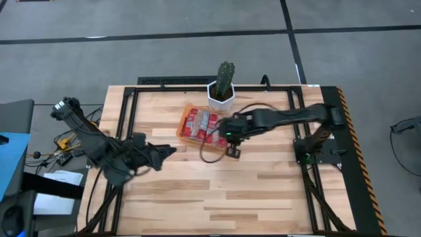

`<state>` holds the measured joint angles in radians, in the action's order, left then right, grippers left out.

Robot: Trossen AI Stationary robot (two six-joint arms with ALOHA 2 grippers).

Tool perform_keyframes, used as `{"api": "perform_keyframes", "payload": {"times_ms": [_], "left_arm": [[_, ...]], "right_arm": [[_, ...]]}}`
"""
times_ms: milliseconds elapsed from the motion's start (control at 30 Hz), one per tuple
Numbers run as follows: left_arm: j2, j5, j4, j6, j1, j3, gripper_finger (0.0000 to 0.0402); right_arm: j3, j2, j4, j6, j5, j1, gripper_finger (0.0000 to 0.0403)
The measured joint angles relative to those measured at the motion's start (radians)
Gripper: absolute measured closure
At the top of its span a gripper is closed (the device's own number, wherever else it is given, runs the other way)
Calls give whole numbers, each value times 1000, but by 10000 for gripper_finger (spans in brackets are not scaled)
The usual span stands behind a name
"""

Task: Sort popcorn bags into baskets
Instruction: Return to Home Position

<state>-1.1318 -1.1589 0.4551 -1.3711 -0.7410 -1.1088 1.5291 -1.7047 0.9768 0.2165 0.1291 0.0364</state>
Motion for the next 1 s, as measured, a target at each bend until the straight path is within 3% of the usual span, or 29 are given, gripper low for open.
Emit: {"api": "perform_keyframes", "payload": {"times_ms": [167, 433, 533, 700, 1000], "left_arm": [[168, 90, -4, 244, 0, -8, 131], [362, 187, 91, 559, 0, -9, 131], [402, 163, 142, 645, 0, 10, 131], [571, 140, 68, 630, 0, 187, 131], [957, 341, -543, 940, 0, 709, 131]], "right_arm": [[2, 222, 14, -1, 4, 109, 380], [2, 506, 161, 291, 64, 233, 378], [-40, 587, 158, 203, 64, 299, 366], [-282, 813, -217, 93, 174, 364, 354], [-807, 1293, -731, 105, 191, 371, 353]]}}
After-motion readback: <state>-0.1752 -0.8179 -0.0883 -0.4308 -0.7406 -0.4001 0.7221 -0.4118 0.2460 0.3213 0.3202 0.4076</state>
